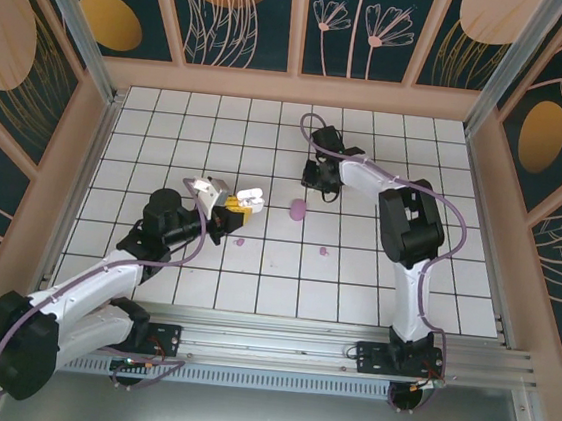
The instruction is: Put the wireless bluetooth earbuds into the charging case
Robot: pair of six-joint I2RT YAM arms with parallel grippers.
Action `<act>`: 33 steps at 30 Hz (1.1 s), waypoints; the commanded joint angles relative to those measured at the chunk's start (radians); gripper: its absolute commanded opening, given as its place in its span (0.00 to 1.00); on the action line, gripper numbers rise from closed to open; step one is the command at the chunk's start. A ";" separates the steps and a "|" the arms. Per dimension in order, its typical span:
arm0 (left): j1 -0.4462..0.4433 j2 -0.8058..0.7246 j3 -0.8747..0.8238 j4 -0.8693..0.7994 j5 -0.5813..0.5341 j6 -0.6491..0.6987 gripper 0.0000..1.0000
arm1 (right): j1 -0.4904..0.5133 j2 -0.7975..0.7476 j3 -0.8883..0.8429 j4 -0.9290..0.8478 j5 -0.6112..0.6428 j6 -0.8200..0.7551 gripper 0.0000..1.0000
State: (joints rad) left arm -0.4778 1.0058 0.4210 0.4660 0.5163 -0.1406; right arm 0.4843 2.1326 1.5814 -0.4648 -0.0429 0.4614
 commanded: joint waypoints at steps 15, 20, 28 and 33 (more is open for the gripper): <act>-0.003 0.033 0.041 0.055 0.029 -0.016 0.00 | 0.002 0.049 0.033 -0.060 0.026 -0.044 0.27; -0.004 0.029 0.044 0.048 0.028 -0.019 0.00 | 0.000 0.062 0.040 -0.057 0.021 -0.053 0.23; -0.005 0.024 0.045 0.045 0.026 -0.025 0.00 | -0.003 0.052 0.040 -0.063 0.015 -0.058 0.15; -0.005 0.021 0.048 0.043 0.024 -0.026 0.00 | -0.003 0.000 0.024 -0.054 0.040 -0.057 0.13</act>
State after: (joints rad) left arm -0.4778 1.0378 0.4362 0.4713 0.5201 -0.1524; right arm 0.4839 2.1643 1.6039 -0.4969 -0.0422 0.4171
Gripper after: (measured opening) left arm 0.173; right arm 0.132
